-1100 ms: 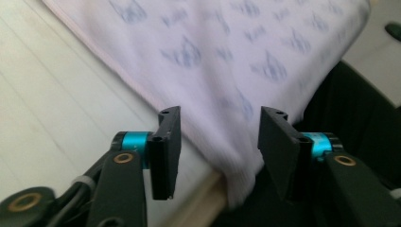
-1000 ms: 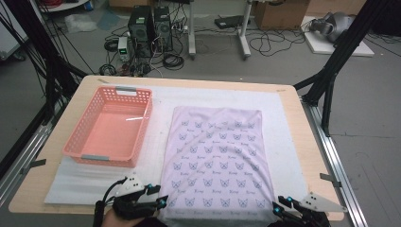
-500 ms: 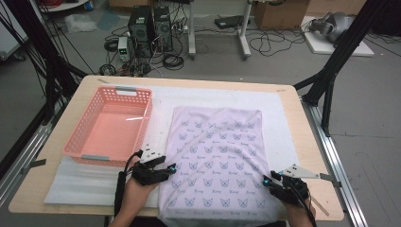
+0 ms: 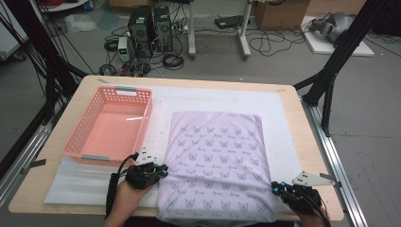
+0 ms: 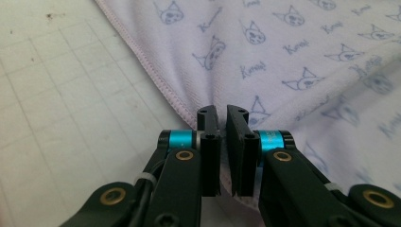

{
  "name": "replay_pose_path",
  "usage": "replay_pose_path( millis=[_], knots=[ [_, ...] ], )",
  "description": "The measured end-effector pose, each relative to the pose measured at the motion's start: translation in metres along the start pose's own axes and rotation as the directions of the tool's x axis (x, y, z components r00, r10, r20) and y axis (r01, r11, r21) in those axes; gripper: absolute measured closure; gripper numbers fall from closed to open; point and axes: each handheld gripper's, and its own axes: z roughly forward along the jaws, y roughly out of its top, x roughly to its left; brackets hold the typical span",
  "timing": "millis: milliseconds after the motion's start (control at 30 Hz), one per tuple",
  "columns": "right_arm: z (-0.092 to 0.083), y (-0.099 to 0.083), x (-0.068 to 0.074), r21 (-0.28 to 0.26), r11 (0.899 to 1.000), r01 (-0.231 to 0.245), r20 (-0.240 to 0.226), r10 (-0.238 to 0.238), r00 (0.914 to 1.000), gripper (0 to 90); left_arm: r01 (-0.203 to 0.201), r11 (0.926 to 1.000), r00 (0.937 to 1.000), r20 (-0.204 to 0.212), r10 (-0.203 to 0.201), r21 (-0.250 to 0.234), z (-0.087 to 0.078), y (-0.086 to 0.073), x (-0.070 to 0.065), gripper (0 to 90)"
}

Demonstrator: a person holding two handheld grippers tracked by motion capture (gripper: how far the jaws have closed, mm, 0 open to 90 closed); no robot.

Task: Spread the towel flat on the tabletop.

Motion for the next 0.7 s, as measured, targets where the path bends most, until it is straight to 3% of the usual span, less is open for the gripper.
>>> replay_pose_path(
  millis=[67,133,167,233,367,500,600,667,700],
  knots=[
    [-0.006,-0.003,0.004,0.03,0.999,0.017,-0.021,-0.017,0.9996,86.5,-0.024,0.9996,0.9992,0.032,0.023,0.013,-0.003,-0.004,-0.002,80.0],
    [-0.008,-0.006,0.006,0.029,0.999,0.027,-0.019,-0.027,0.9995,78.4,-0.039,0.9992,0.9983,0.042,0.04,-0.013,-0.002,-0.002,-0.002,62.6],
    [-0.009,-0.005,0.005,0.02,1.0,0.022,-0.011,-0.021,0.9997,72.8,-0.034,0.999,0.9984,0.044,0.035,-0.031,-0.001,0.002,0.0,54.1],
    [-0.009,0.0,0.0,-0.023,1.0,0.006,0.023,-0.006,0.9997,60.9,0.002,0.9971,0.9993,0.037,0.001,-0.076,0.004,0.012,0.006,47.6],
    [0.001,0.014,-0.018,-0.07,0.997,-0.02,0.058,0.024,0.998,57.4,0.04,0.9919,0.9991,0.015,-0.039,-0.12,0.023,0.036,0.019,45.0],
    [0.025,0.032,-0.035,-0.08,0.997,-0.024,0.077,0.03,0.9966,54.5,0.035,0.9925,0.9982,-0.044,-0.04,-0.117,0.046,0.057,0.032,43.5],
    [0.043,0.046,-0.043,-0.076,0.997,-0.006,0.086,0.013,0.9962,52.7,0.023,0.9913,0.9957,-0.085,-0.034,-0.129,0.06,0.069,0.041,43.1],
    [0.055,0.057,-0.049,-0.061,0.998,0.004,0.092,0.002,0.9957,51.0,0.043,0.9909,0.9961,-0.071,-0.052,-0.128,0.07,0.077,0.049,45.2],
    [0.061,0.063,-0.053,-0.061,0.998,0.013,0.094,-0.007,0.9956,49.1,0.051,0.9908,0.9946,-0.084,-0.062,-0.125,0.074,0.081,0.053,46.8]
  ],
)
